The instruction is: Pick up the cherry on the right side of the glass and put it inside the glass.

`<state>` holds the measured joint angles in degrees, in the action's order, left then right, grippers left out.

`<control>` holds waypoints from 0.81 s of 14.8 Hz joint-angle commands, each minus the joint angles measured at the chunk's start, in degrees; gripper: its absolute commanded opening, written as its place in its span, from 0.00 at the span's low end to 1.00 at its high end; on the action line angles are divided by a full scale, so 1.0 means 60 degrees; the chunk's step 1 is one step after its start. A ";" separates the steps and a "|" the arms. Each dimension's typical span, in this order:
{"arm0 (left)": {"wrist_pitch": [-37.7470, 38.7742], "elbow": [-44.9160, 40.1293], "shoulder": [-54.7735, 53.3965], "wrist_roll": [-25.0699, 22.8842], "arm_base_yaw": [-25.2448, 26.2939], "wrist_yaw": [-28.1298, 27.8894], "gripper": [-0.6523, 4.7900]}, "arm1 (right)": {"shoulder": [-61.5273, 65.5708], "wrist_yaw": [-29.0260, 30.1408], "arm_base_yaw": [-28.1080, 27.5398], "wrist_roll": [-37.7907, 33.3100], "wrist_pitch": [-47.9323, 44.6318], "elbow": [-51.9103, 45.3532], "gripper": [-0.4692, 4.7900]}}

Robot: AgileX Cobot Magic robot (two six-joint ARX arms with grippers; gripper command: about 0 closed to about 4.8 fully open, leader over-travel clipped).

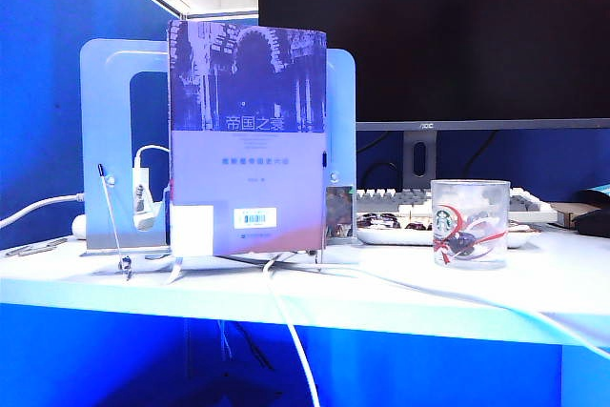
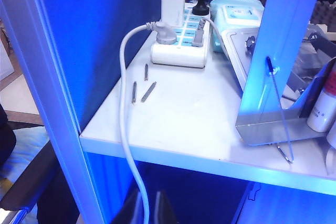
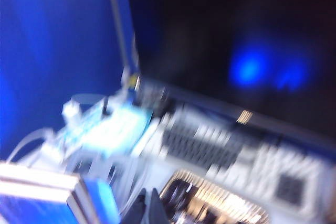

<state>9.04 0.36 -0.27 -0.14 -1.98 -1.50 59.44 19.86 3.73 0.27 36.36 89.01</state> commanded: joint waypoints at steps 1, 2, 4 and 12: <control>0.0120 -0.0011 0.0029 0.0029 0.0007 0.0044 0.22 | -0.1483 -0.0419 -0.0007 -0.0007 0.0189 0.0029 0.09; 0.0120 -0.0011 0.0029 0.0029 0.0004 0.0044 0.22 | -0.1843 -0.0641 -0.0007 -0.0007 0.0342 0.0029 0.09; 0.0120 -0.0011 0.0029 0.0029 0.0007 0.0040 0.22 | -0.3005 -0.1432 -0.0011 -0.0007 0.1060 0.0025 0.09; 0.0120 -0.0011 0.0029 0.0029 0.0004 0.0044 0.22 | -0.5541 -0.3206 -0.0018 -0.0004 0.2473 -0.1843 0.09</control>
<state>9.06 0.36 -0.27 -0.14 -1.98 -1.50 27.09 1.54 3.68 0.27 54.54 80.14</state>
